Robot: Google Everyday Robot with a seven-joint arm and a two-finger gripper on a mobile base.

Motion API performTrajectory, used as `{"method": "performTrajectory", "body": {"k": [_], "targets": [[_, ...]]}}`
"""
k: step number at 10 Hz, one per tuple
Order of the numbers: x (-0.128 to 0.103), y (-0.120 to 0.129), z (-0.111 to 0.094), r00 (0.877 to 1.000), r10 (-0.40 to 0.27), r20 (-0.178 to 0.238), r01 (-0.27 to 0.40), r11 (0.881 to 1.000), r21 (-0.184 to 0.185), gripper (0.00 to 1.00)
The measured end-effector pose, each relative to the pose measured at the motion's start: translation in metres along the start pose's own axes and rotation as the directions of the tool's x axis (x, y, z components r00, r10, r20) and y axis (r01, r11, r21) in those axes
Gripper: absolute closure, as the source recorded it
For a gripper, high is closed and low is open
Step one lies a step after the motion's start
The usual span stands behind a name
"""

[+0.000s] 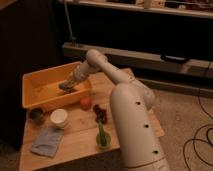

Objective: Wipe tray with sponge

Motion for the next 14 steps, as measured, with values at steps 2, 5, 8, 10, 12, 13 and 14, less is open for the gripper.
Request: {"method": "performTrajectory", "body": {"k": [2,5,8,10,12,13,14], "targets": [[0.012,-0.013,-0.010,1.000,0.010,-0.006,-0.010,1.000,0.016,0.91],[0.000,-0.035,0.000,0.999,-0.043,0.026,0.043,0.999,0.005,0.91],[-0.052,-0.046,0.026,0.987,-0.136,0.090,0.138,0.990,-0.019,0.91],[-0.094,-0.031,0.041,0.970,-0.191,0.148,0.200,0.978,-0.050,0.91],[-0.113,-0.007,0.046,0.961,-0.207,0.182,0.226,0.970,-0.088,0.91],[-0.117,0.010,0.047,0.961,-0.201,0.190,0.223,0.969,-0.102,0.91],[-0.116,0.022,0.049,0.965,-0.182,0.189,0.205,0.973,-0.109,0.91]]}}
